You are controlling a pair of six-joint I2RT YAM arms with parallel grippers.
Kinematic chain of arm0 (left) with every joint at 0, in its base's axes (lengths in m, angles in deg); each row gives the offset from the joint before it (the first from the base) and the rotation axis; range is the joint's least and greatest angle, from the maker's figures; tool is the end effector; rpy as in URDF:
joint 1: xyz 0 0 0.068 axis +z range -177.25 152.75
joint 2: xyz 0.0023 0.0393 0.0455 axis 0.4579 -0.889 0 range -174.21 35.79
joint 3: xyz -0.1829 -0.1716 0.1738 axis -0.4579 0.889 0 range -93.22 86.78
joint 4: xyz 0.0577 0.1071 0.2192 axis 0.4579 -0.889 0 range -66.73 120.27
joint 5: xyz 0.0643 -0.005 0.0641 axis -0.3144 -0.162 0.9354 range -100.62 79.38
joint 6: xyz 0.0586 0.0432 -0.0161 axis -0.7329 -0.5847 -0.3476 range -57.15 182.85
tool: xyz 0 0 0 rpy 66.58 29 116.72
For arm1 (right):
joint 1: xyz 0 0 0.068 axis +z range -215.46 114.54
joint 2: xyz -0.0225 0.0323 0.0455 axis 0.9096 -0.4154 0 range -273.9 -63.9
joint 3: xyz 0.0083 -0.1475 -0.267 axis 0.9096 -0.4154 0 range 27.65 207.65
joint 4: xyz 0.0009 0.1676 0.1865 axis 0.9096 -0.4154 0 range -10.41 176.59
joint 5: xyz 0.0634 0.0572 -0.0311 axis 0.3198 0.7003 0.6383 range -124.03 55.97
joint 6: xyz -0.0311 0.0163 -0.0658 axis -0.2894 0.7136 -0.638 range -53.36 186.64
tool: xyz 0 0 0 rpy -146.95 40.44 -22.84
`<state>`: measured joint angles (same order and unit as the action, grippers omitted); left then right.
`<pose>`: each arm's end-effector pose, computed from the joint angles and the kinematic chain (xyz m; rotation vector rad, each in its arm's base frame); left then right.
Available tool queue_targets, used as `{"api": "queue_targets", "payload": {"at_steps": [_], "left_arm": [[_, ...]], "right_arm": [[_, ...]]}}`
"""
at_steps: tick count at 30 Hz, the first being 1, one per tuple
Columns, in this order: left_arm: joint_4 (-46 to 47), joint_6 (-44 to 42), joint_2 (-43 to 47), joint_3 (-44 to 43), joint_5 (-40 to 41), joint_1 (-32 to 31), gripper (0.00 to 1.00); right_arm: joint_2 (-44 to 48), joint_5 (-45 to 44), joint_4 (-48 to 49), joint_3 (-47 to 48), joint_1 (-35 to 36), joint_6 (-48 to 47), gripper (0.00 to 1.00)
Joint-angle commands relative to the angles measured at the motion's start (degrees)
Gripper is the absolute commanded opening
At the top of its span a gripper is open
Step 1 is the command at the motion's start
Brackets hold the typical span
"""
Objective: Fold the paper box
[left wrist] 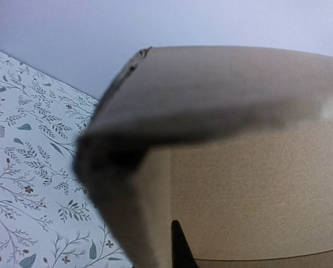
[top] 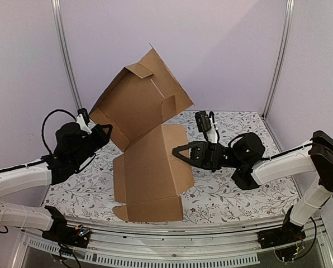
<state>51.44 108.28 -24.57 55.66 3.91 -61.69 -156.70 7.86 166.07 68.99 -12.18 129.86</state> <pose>0.2062 -0.1224 0.2913 -0.3636 1.7389 -0.8114 0.1659 0.2922 0.3218 -0.7123 1.3663 2.1012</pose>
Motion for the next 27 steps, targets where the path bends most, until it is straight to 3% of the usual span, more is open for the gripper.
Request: {"api": "queue_targets", "payload": {"at_steps": [1, 5, 13, 27], "left_arm": [[4.1, 0.5, -1.2, -2.1, -13.3, -2.0, 0.00], [3.8, 0.0, -1.3, -2.7, -13.3, -1.8, 0.00], [3.5, -1.5, -1.0, -2.3, -13.9, -0.3, 0.00], [4.1, -2.7, 1.6, -0.7, -17.6, 3.4, 0.00]], "right_arm": [[-2.8, -2.3, 1.0, 2.2, -0.1, -0.5, 0.02], [-2.8, -1.9, 0.9, 1.9, -0.1, -0.4, 0.09], [-1.6, -3.3, -1.9, -2.1, -1.1, -2.3, 0.35], [8.8, -6.0, -20.8, -9.2, -4.0, -13.9, 0.57]]}}
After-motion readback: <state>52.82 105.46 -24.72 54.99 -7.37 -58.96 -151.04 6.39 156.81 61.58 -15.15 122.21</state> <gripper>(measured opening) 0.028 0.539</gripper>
